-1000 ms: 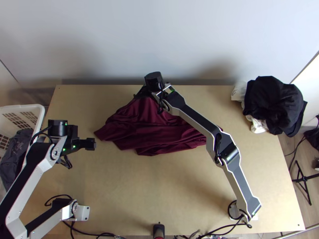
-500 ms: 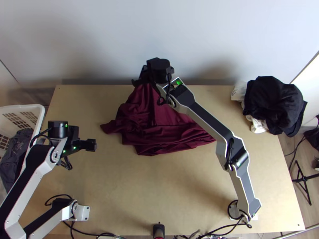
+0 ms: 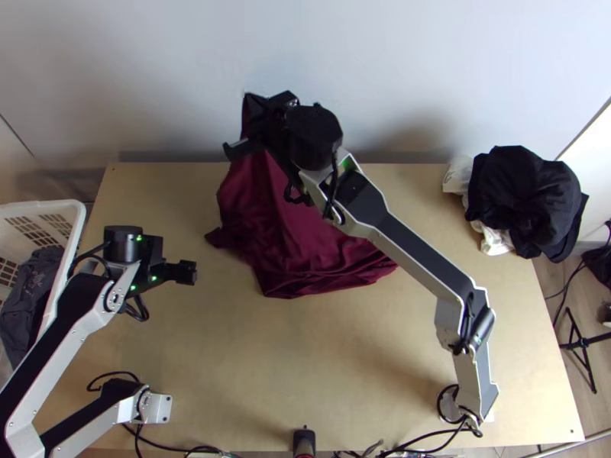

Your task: Fold the t-shirt

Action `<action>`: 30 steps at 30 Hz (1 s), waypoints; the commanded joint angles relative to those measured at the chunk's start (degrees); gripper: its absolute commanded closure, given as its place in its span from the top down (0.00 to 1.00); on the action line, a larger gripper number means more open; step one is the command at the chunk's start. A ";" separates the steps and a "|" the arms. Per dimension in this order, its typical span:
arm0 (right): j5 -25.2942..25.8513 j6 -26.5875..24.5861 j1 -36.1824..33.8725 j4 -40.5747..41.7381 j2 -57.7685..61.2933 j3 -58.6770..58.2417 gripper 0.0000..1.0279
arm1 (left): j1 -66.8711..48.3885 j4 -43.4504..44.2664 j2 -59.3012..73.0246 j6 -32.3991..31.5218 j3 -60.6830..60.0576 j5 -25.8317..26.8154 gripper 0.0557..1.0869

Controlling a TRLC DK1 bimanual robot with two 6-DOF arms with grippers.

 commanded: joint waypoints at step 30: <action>4.15 -4.08 5.55 -0.49 -12.86 -3.57 0.03 | -17.22 32.76 18.99 -8.40 3.12 -0.08 0.80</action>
